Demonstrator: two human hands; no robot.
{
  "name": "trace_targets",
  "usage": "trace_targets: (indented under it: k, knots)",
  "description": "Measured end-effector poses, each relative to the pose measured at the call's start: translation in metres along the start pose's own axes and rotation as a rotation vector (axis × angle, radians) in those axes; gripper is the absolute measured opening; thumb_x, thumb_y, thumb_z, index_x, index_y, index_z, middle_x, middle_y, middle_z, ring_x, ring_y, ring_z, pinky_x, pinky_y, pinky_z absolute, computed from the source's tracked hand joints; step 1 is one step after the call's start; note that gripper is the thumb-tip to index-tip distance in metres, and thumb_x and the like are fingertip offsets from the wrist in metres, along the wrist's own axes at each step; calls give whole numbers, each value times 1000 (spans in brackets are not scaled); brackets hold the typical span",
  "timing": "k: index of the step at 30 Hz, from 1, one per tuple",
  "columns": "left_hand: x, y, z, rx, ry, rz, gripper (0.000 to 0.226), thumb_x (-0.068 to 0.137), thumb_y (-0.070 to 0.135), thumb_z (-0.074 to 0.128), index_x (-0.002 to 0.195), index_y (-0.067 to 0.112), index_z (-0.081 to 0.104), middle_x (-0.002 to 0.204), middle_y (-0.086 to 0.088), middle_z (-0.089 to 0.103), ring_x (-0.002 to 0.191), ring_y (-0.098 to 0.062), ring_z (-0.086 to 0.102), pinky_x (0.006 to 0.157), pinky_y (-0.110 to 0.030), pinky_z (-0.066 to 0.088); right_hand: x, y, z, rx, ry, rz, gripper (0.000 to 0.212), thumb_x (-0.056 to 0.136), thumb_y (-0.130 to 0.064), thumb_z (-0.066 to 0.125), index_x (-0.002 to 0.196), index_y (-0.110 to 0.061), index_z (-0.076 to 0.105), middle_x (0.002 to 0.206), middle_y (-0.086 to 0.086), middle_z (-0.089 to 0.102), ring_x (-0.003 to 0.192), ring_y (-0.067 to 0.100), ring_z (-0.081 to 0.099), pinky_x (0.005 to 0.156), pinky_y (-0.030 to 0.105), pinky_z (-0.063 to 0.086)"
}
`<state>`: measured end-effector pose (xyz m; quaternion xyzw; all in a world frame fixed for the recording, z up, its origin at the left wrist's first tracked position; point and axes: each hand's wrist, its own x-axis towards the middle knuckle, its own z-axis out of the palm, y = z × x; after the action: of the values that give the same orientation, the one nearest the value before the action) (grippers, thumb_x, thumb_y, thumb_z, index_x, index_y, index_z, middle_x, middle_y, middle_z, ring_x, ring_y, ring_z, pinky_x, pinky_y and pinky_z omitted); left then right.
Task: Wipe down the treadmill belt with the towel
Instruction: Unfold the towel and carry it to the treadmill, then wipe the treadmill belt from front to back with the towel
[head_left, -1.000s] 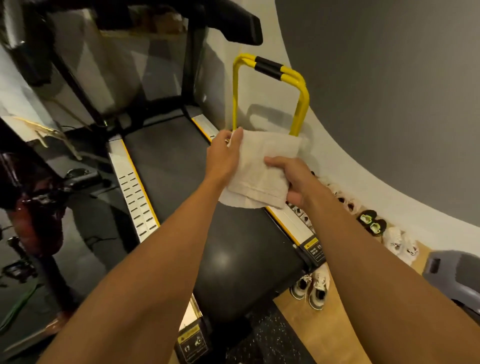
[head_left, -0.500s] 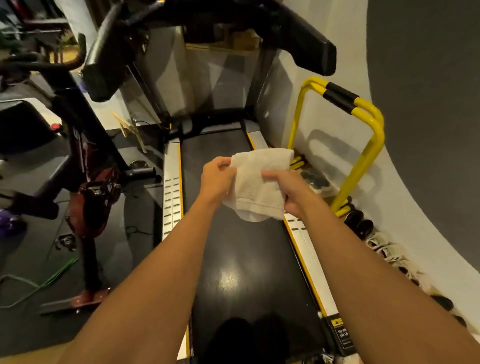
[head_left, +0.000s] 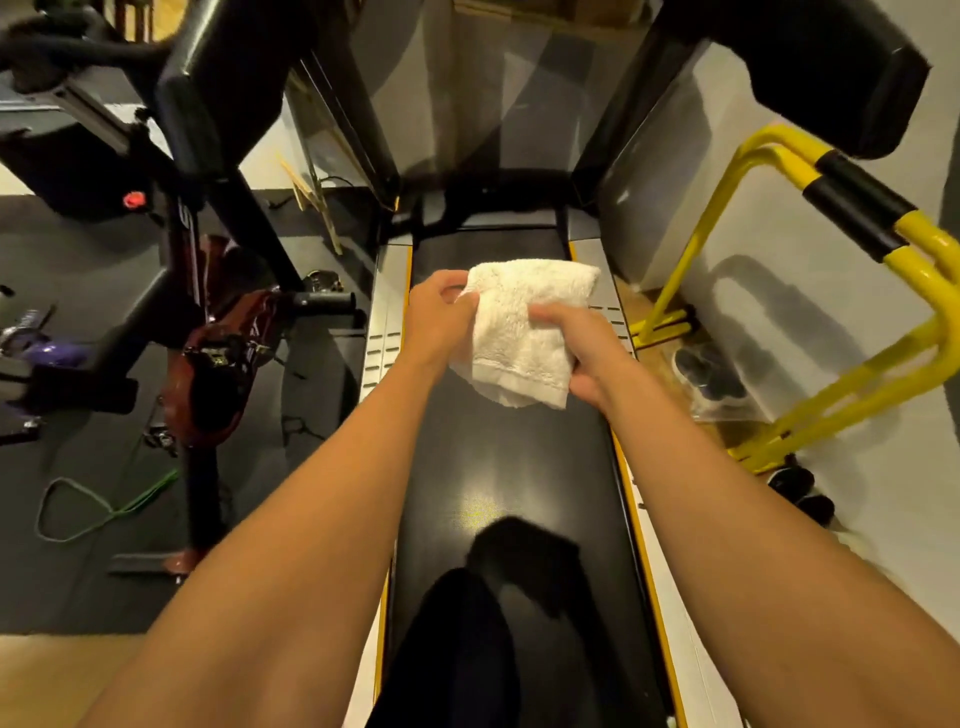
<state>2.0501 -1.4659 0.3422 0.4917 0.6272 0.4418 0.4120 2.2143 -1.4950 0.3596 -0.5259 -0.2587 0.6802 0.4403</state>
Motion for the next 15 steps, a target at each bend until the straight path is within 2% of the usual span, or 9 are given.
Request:
trace_targets:
  k: [4, 7, 9, 11, 12, 14, 15]
  knots:
    - [68, 17, -4, 19, 10, -62, 31, 85, 10, 61, 115, 11, 67, 106, 4, 68, 103, -12, 64, 92, -31, 52, 61, -36, 28, -20, 26, 57, 26, 87, -2, 60, 112, -4, 61, 105, 18, 71, 91, 32, 71, 75, 46, 58]
    - [111, 36, -9, 118, -15, -92, 40, 89, 16, 63, 129, 11, 56, 124, -1, 60, 120, -16, 54, 94, -22, 41, 95, -74, 48, -72, 2, 80, 29, 87, -3, 59, 115, -5, 60, 108, 17, 71, 96, 33, 70, 84, 50, 55]
    - [138, 45, -10, 239, -4, -115, 48, 89, 25, 66, 133, 16, 50, 134, -5, 51, 126, -22, 47, 102, -31, 38, 114, -98, 59, -120, 5, 81, 32, 86, -2, 59, 118, -4, 60, 109, 17, 71, 96, 32, 70, 86, 51, 55]
    - [164, 57, -8, 378, 53, -98, 38, 87, 29, 67, 122, 19, 55, 125, -6, 51, 119, -27, 49, 101, -43, 41, 134, -120, 68, -160, 23, 77, 30, 86, -1, 59, 116, -3, 61, 107, 17, 71, 95, 32, 70, 85, 50, 55]
    - [178, 63, -6, 397, 71, -83, 29, 87, 27, 66, 114, 18, 58, 115, -6, 54, 113, -27, 52, 95, -44, 44, 146, -130, 71, -181, 25, 71, 29, 86, -1, 59, 115, -3, 62, 106, 16, 72, 93, 31, 71, 84, 48, 56]
    - [208, 72, 2, 339, 48, -93, 11, 90, 22, 61, 100, 16, 61, 98, -3, 58, 102, -26, 58, 81, -35, 47, 170, -148, 75, -232, 20, 47, 24, 87, -2, 60, 110, -3, 64, 101, 14, 73, 84, 23, 73, 73, 36, 59]
    - [222, 75, 9, 313, 22, -118, 7, 91, 20, 58, 96, 17, 61, 93, 0, 59, 98, -24, 60, 76, -31, 45, 184, -156, 75, -255, 15, 39, 18, 88, -4, 60, 106, -4, 64, 91, 11, 75, 73, 16, 73, 64, 27, 58]
